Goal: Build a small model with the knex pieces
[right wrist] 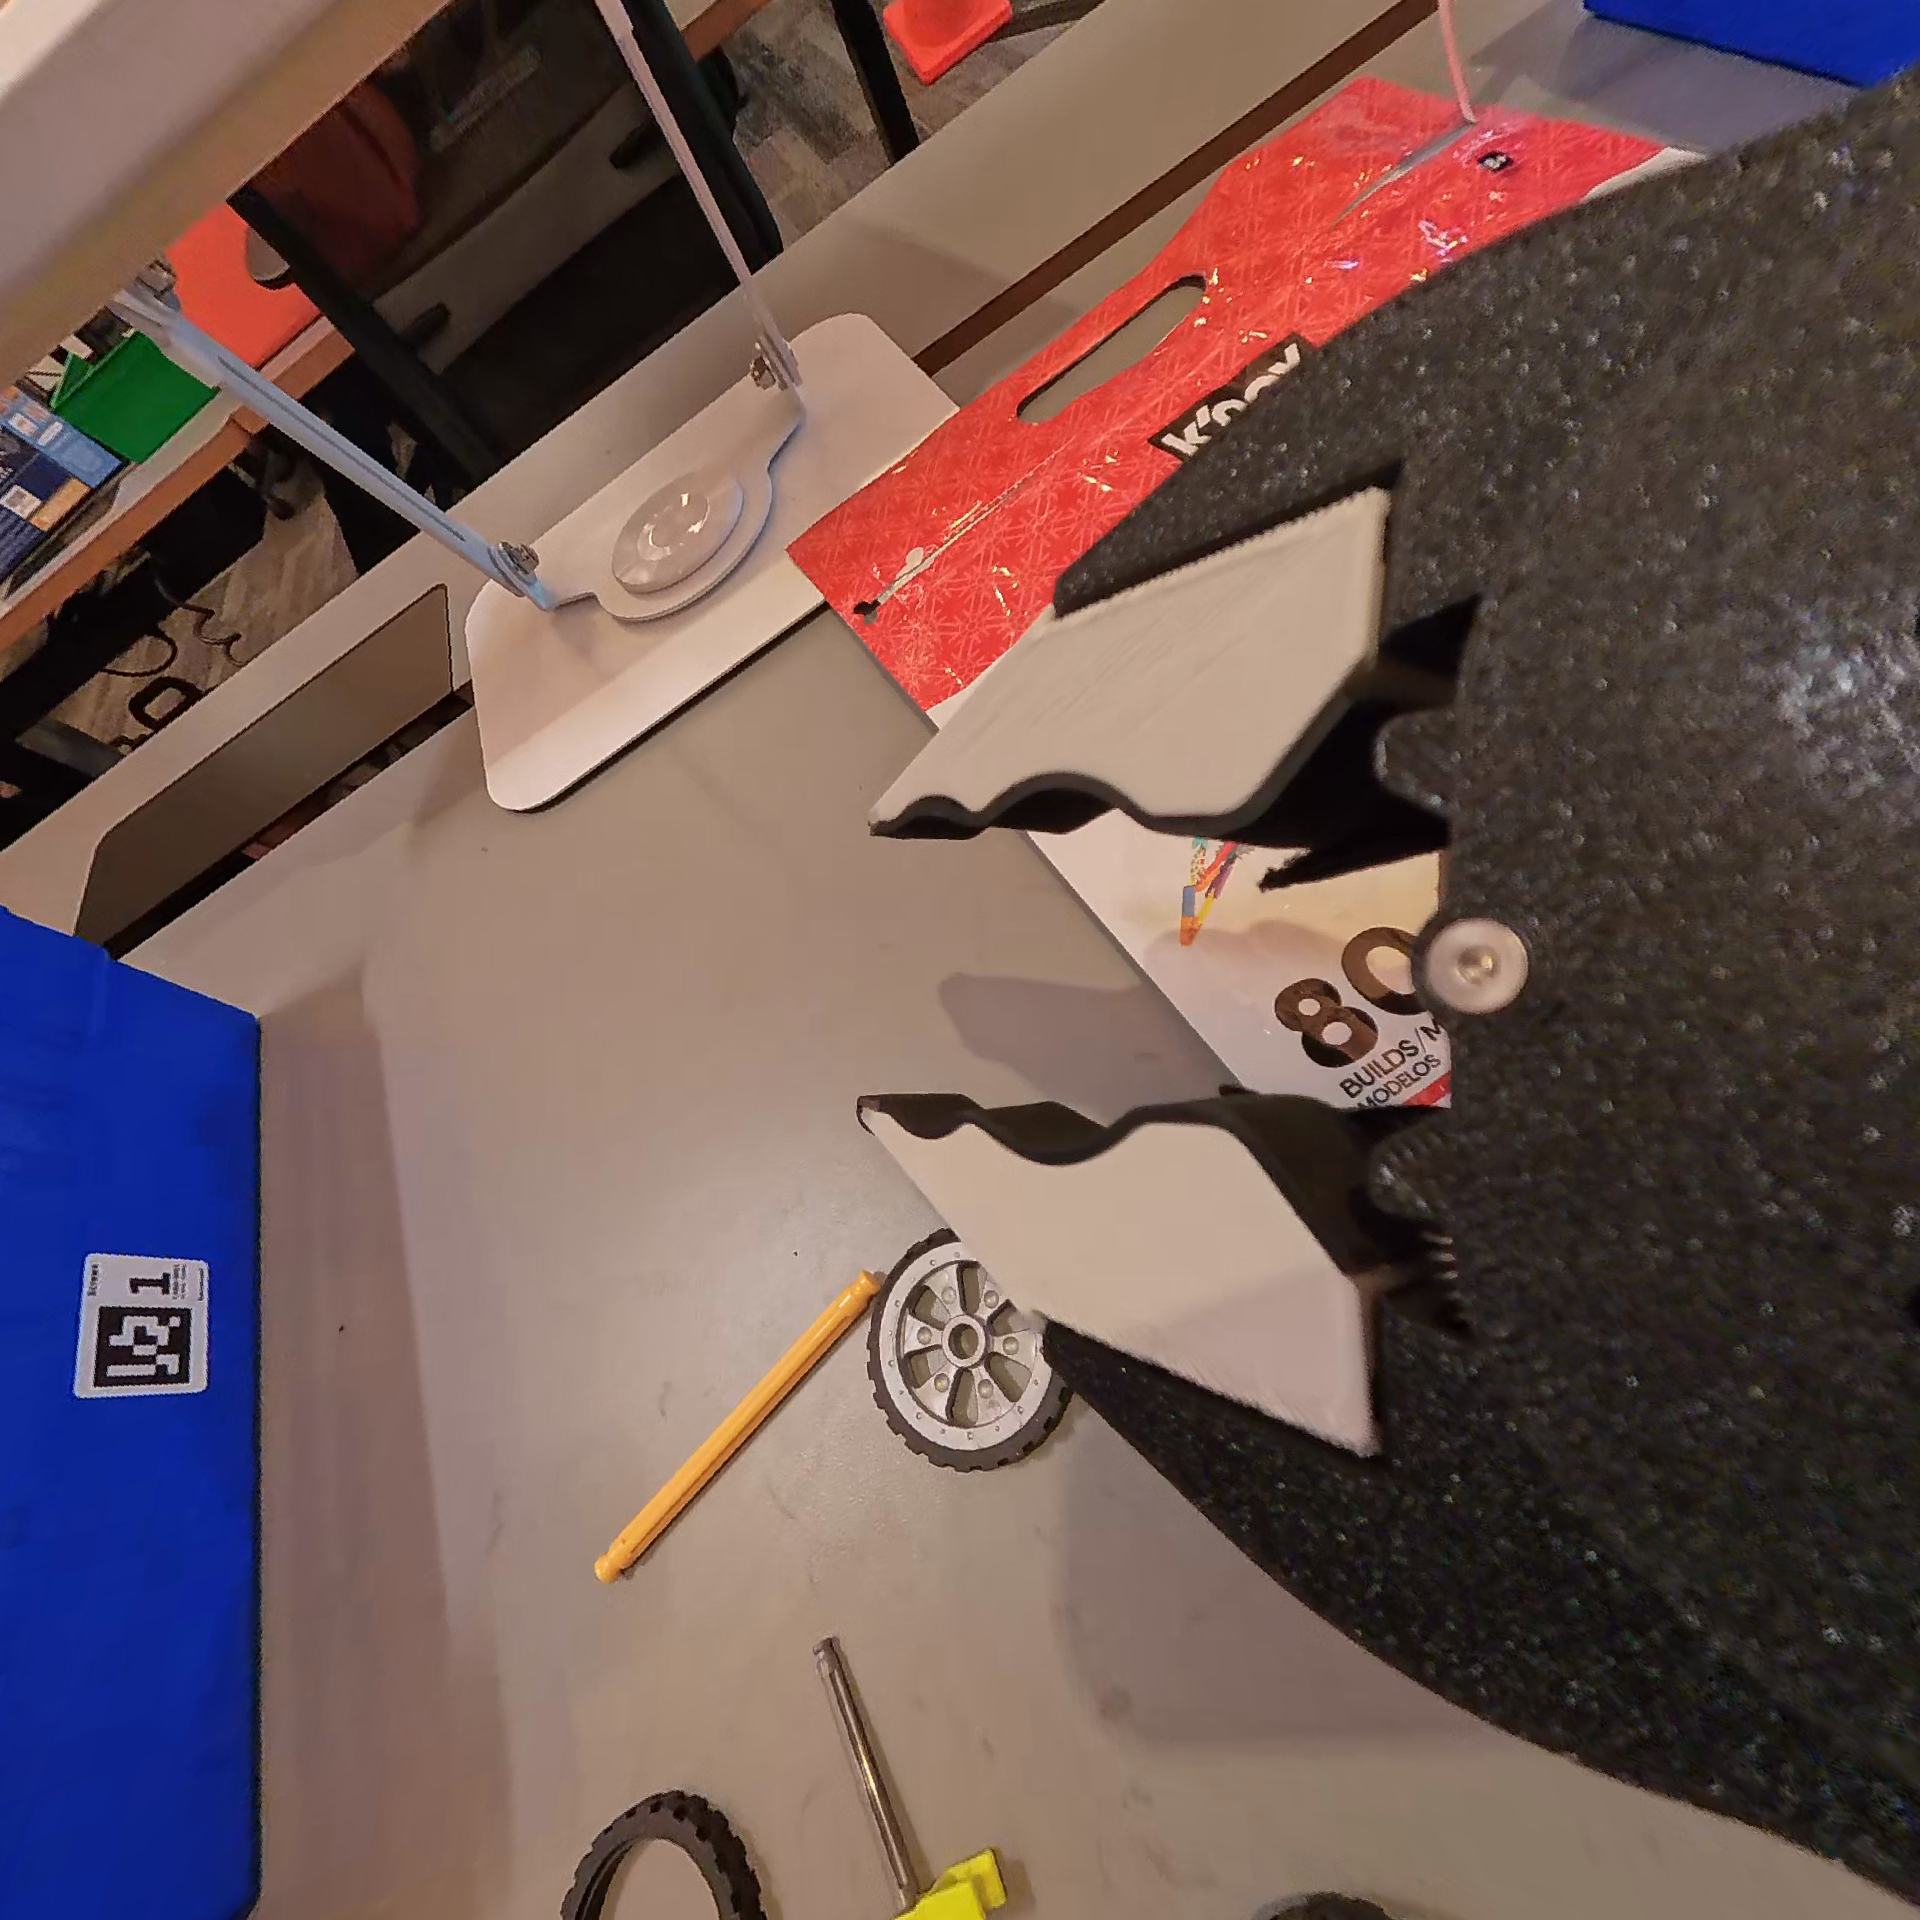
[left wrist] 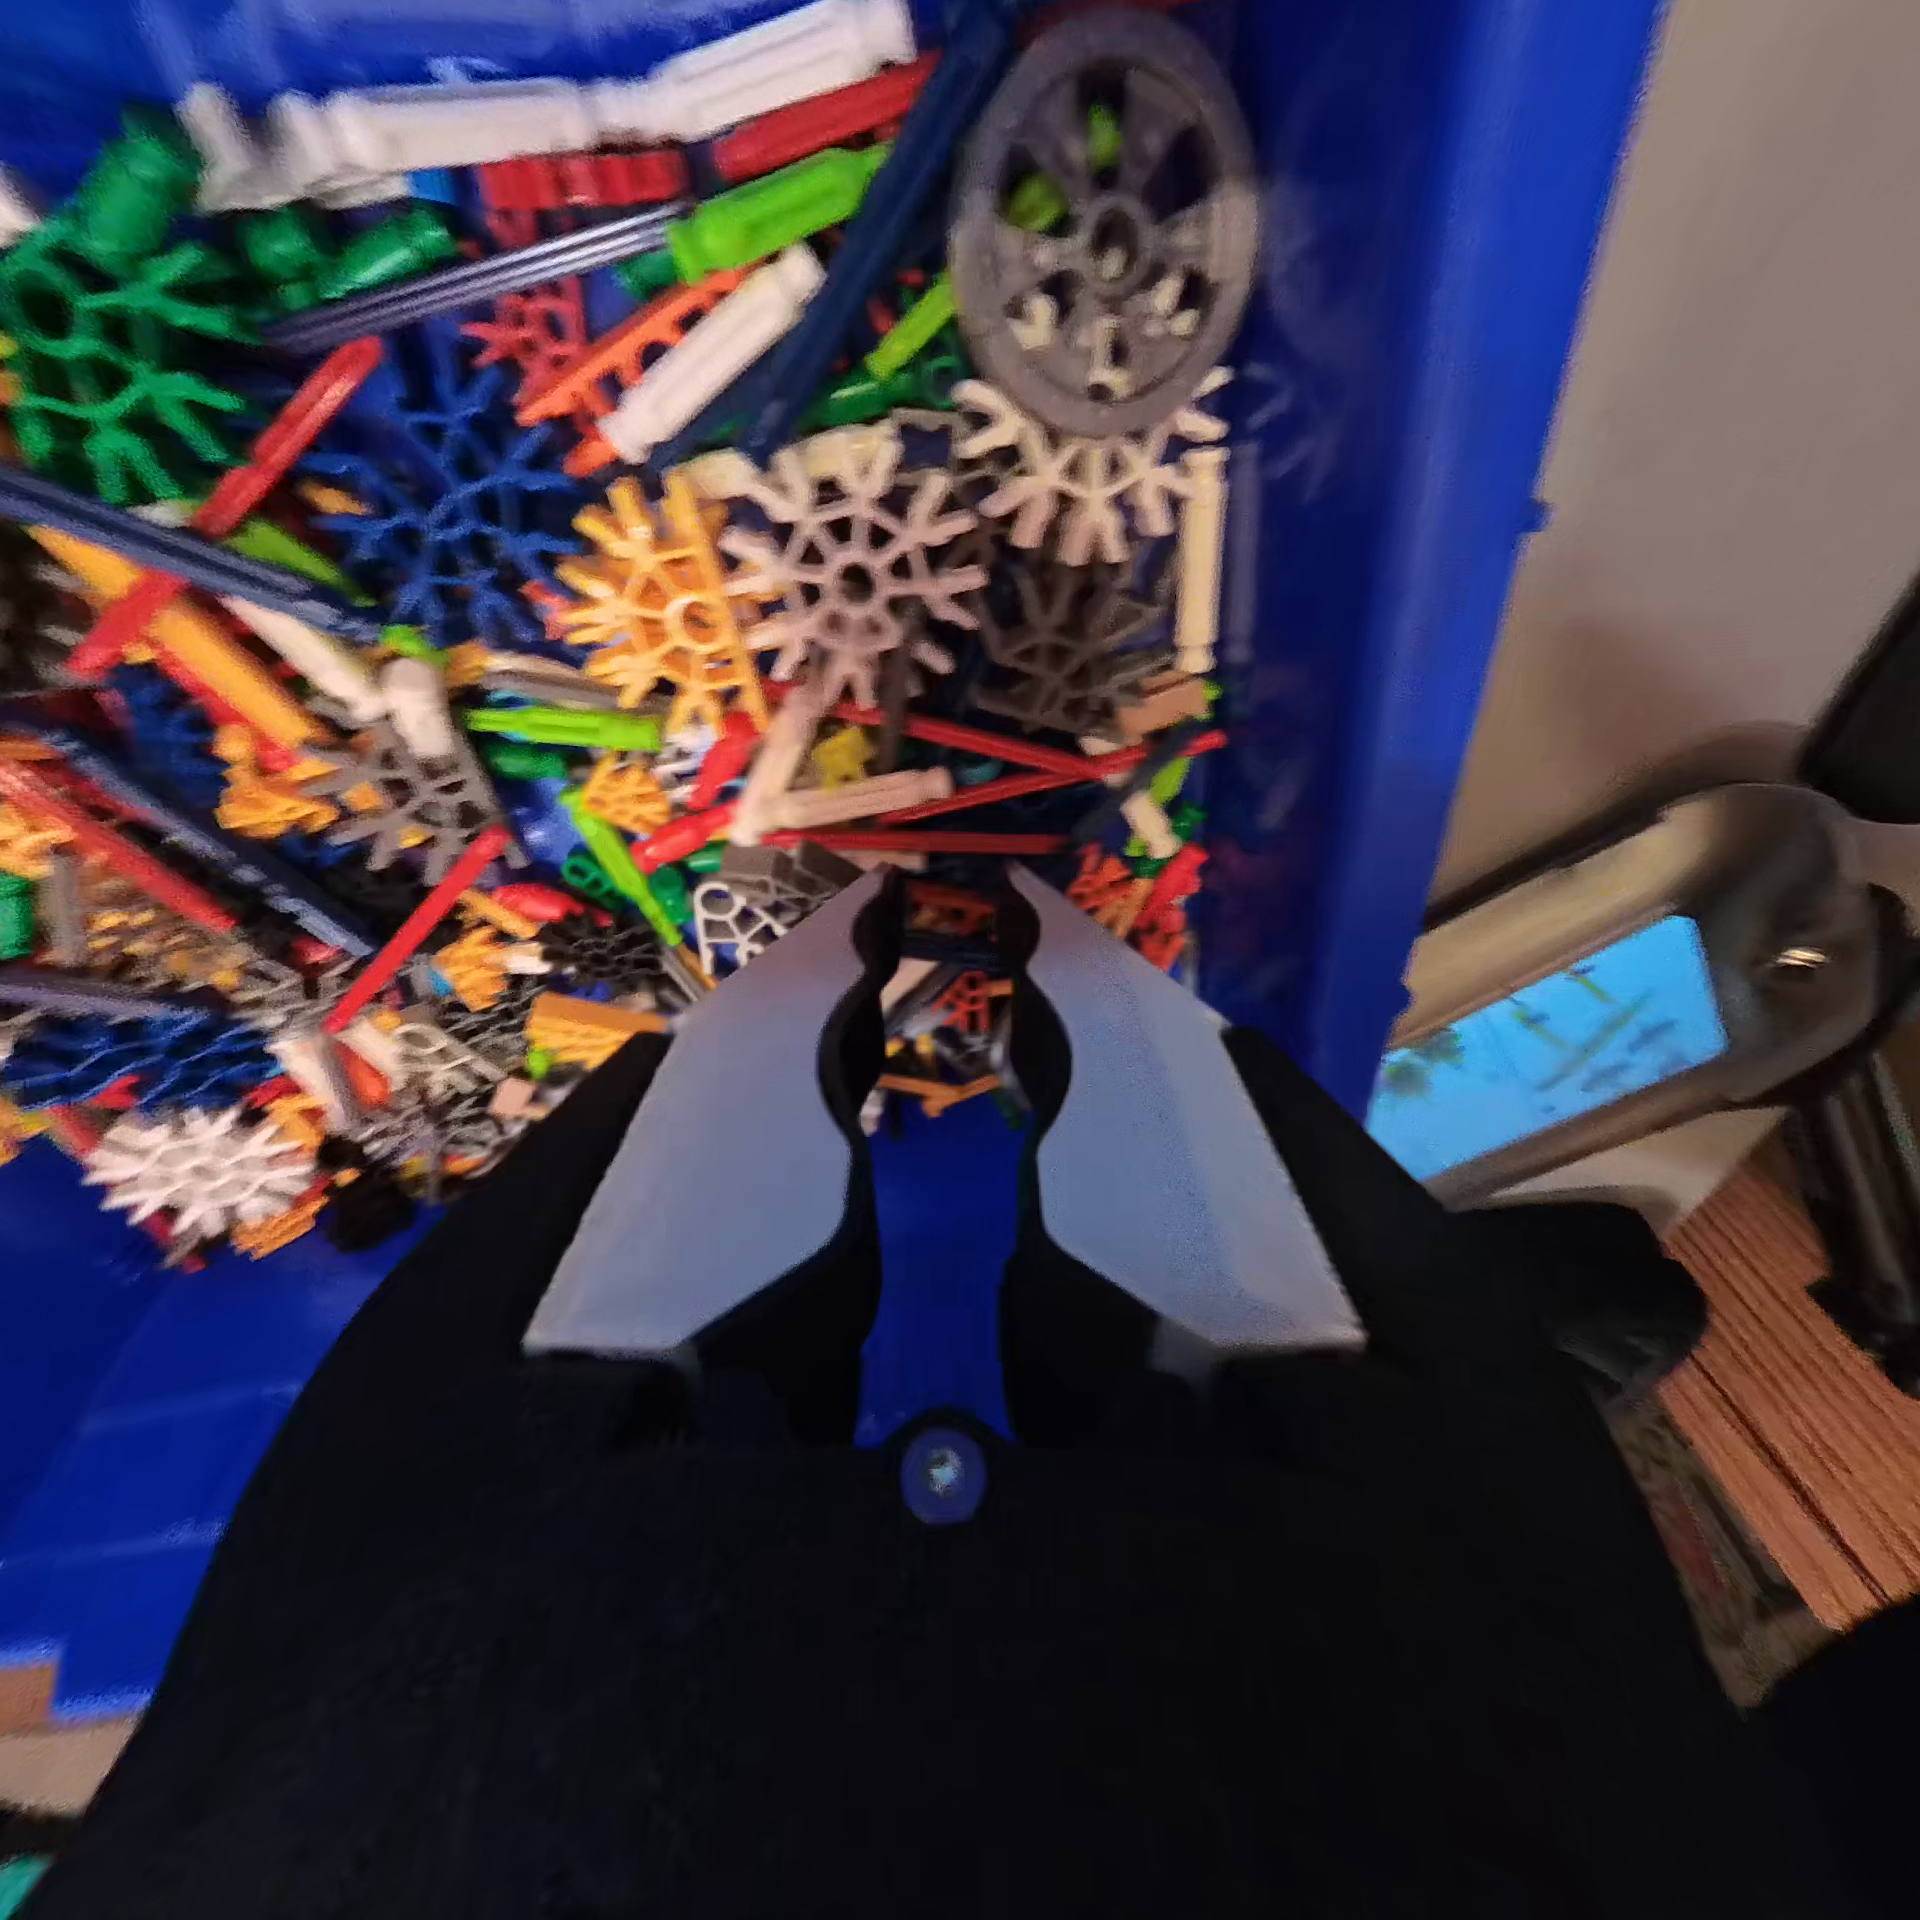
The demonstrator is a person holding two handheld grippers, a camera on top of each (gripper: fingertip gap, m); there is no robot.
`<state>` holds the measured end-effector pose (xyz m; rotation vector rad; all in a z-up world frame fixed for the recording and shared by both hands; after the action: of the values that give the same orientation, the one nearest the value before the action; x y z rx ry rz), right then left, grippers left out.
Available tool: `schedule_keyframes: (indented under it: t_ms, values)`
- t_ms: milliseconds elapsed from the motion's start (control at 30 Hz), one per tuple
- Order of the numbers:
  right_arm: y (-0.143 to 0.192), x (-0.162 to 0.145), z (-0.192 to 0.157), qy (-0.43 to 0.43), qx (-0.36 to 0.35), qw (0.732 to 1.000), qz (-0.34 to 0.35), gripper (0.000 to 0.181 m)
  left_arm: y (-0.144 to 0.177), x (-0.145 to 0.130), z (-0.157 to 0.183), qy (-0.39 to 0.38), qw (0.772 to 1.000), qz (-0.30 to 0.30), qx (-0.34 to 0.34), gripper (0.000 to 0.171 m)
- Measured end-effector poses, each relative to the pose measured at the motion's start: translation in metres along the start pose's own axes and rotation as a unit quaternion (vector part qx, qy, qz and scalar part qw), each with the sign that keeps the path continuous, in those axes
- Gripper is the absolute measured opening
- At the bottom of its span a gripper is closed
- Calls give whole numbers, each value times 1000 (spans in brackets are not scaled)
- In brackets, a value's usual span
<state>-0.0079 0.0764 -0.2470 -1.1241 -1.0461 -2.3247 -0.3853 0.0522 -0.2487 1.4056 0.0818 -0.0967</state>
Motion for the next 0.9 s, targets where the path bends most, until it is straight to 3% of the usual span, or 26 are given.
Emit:
schedule_keyframes:
  t_ms: [67, 200, 400, 567, 900]
  values:
    - [1, 0, 1, -1, -1, 1000, 1, 49, 0, -2, -9, 7, 1000, -16, 24, 14]
    - [1, 0, 1, -1, -2, 1000, 2, 49, 8, -9, -42, 32, 989, -43, 139, 17]
    - [1, 0, 1, -3, -1, 1000, 2, 50, 29, -14, -46, 46, 989, 5, 140, 23]
    - [1, -1, 1, -1, 0, 1000, 0, 50, 35, -27, -43, 52, 990, 3, 127, 27]
    - [1, 0, 1, -2, -1, 1000, 2, 49, 58, -45, -51, 78, 983, 23, 165, 29]
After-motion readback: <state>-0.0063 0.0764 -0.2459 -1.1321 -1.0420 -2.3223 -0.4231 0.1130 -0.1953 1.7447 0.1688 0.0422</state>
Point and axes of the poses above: each gripper's, where its closed fingertips meet, y back along the fingers, x out of its top, z = x × y across the jaws, the point moved 7 cm from there along y, back along the fingers, and after that the axes turned 4 degrees about -x, right-handed, at the moved point
